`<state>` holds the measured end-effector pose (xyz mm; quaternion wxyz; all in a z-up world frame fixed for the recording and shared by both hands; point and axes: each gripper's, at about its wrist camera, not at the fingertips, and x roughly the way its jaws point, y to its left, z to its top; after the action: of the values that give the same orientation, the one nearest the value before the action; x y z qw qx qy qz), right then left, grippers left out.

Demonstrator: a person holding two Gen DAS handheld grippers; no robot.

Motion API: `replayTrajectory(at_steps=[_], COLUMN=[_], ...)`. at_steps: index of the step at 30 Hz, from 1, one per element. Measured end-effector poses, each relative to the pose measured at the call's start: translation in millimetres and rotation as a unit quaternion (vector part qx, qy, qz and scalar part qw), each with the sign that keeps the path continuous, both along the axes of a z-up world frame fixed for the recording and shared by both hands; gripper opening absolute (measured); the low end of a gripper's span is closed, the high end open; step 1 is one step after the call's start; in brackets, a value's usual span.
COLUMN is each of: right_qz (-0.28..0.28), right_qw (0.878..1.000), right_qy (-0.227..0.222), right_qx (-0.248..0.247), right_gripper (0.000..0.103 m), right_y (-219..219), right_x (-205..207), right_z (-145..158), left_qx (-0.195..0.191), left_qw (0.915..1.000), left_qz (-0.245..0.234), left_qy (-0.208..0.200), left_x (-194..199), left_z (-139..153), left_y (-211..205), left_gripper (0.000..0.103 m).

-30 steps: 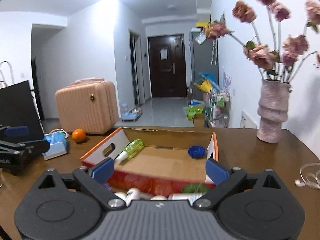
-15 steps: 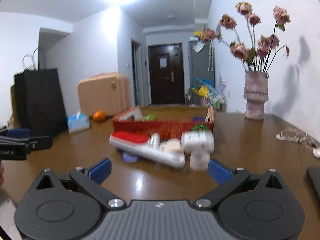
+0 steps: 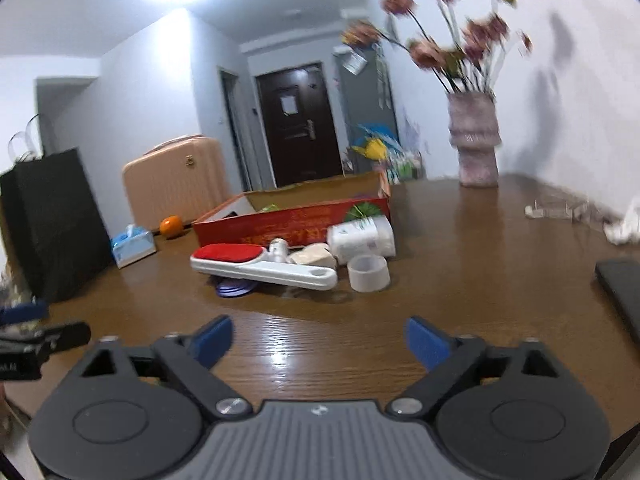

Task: Organize rigid objects
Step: 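Move both tools back toward the remaining objects on the table, then grasp the red-and-white lint brush with the left gripper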

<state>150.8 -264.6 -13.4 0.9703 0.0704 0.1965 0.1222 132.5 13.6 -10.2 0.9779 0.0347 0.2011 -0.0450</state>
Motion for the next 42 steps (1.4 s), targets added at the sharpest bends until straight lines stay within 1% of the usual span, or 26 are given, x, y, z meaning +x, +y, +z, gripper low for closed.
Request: replayTrajectory(at_steps=[2, 4, 6, 8, 11, 13, 17, 18, 20, 21, 22, 23, 25, 28, 31, 34, 37, 40, 41, 42], right_qz=[-0.007, -0.004, -0.004, -0.011, -0.023, -0.031, -0.034, -0.036, -0.039, -0.039, -0.039, -0.038, -0.038, -0.034, -0.032, -0.031, -0.035, -0.034, -0.03, -0.028], right_qw=[0.999, 0.997, 0.994, 0.989, 0.986, 0.985, 0.982, 0.982, 0.981, 0.98, 0.979, 0.979, 0.978, 0.975, 0.974, 0.974, 0.973, 0.974, 0.974, 0.975], right_qy=[0.021, 0.042, 0.059, 0.069, 0.071, 0.076, 0.099, 0.104, 0.117, 0.125, 0.131, 0.134, 0.139, 0.144, 0.146, 0.148, 0.151, 0.147, 0.144, 0.142], right_qx=[0.027, 0.057, 0.096, 0.127, 0.146, 0.153, 0.159, 0.154, 0.152, 0.152, 0.153, 0.15, 0.152, 0.168, 0.172, 0.168, 0.173, 0.172, 0.171, 0.169], right_gripper=[0.067, 0.059, 0.055, 0.044, 0.036, 0.033, 0.023, 0.022, 0.018, 0.018, 0.018, 0.018, 0.018, 0.015, 0.014, 0.011, 0.011, 0.011, 0.004, 0.001], right_y=[-7.5, -12.7, -17.6, -19.6, -16.8, -13.9, -5.8, -4.2, -1.5, -1.3, -0.9, 0.0, -2.3, -6.5, -7.6, -7.6, -10.8, -13.0, -13.7, -14.8], right_x=[13.4, 30.5, 50.2, 71.3, 102.8, 121.9, 156.1, 162.4, 174.2, 177.6, 181.1, 183.1, 185.9, 189.1, 191.4, 193.7, 188.4, 176.6, 170.5, 164.8], right_z=[-2.9, -6.1, -9.8, -12.1, -13.7, -15.6, -22.3, -24.9, -31.6, -34.1, -36.7, -38.0, -41.3, -42.8, -43.6, -46.8, -48.9, -45.5, -43.4, -41.7], left_qx=[-0.011, -0.016, -0.022, -0.035, -0.063, -0.08, -0.128, -0.141, -0.161, -0.173, -0.182, -0.19, -0.206, -0.215, -0.205, -0.201, -0.199, -0.196, -0.196, -0.201], left_qw=[0.9999, 0.9998, 0.9997, 0.9994, 0.9978, 0.9961, 0.9885, 0.9858, 0.9799, 0.9763, 0.973, 0.9699, 0.9656, 0.9638, 0.9672, 0.9688, 0.97, 0.9721, 0.9723, 0.9704], left_qz=[-0.001, 0.005, 0.008, 0.005, 0.004, -0.002, -0.027, -0.03, -0.027, -0.029, -0.033, -0.038, -0.044, -0.058, -0.056, -0.053, -0.049, -0.044, -0.049, -0.058], left_qy=[0.007, 0.01, 0.006, 0.005, 0.021, 0.036, 0.075, 0.086, 0.115, 0.127, 0.138, 0.147, 0.152, 0.147, 0.139, 0.136, 0.131, 0.121, 0.117, 0.121], left_x=[15.4, 37.6, 61.5, 87.6, 131.1, 161.2, 213.1, 224.7, 245.3, 253.3, 259.2, 263.7, 268.3, 266.4, 261.1, 250.3, 228.5, 195.5, 182.2, 172.4], left_z=[0.8, 2.4, 4.7, 8.8, 12.5, 12.8, 4.6, 0.8, -8.1, -12.4, -16.4, -20.4, -27.0, -27.7, -23.2, -16.5, -10.7, -5.6, -5.2, -5.9], left_y=[3.8, 8.6, 14.0, 20.5, 30.7, 35.5, 47.0, 49.8, 54.7, 57.4, 58.8, 60.1, 62.2, 62.7, 58.9, 56.2, 53.7, 52.1, 52.6, 53.9], left_gripper=[0.103, 0.103, 0.103, 0.103, 0.103, 0.102, 0.102, 0.1, 0.085, 0.081, 0.073, 0.07, 0.067, 0.056, 0.054, 0.051, 0.05, 0.05, 0.047, 0.044])
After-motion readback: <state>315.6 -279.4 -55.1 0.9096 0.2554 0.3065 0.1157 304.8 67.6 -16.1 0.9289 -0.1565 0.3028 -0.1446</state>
